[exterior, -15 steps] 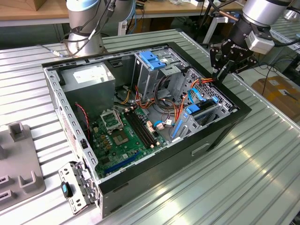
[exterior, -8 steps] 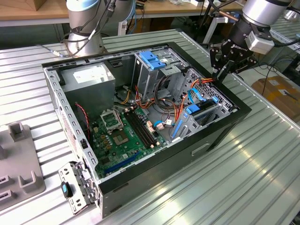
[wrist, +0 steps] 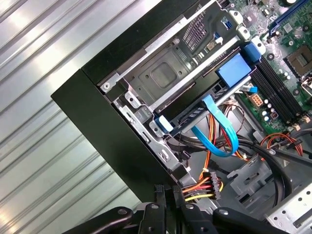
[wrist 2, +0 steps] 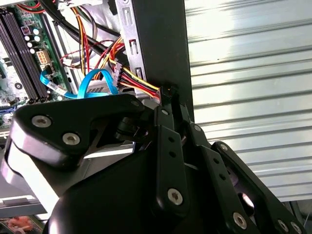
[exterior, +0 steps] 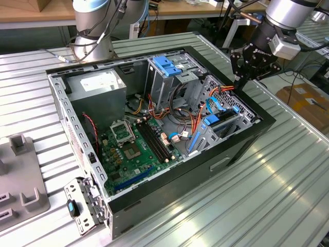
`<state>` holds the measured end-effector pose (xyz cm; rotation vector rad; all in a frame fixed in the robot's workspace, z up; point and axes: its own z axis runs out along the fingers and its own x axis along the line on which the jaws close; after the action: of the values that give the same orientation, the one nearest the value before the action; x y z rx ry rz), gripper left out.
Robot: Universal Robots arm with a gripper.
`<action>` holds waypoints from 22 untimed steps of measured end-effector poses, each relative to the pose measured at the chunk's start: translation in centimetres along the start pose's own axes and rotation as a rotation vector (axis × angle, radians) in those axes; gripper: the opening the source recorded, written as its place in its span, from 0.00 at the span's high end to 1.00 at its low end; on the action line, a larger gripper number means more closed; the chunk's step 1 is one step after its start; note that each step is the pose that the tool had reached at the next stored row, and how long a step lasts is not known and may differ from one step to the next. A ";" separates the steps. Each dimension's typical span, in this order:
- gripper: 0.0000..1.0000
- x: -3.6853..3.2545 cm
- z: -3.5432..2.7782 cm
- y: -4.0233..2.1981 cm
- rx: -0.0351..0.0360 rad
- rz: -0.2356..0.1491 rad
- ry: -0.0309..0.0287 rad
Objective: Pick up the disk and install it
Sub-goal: 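Insert the second disk wire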
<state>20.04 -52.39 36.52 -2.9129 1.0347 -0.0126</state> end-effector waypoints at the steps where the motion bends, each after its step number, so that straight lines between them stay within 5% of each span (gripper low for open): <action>1: 0.83 0.00 0.00 0.00 0.0000 0.000 -0.0001; 15: 0.83 -0.03 -0.78 -0.02 0.0001 0.000 -0.0001; 22: 0.83 -0.82 -0.80 0.61 0.0003 0.000 -0.0003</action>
<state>19.00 -52.38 37.29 -2.9126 1.0346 -0.0124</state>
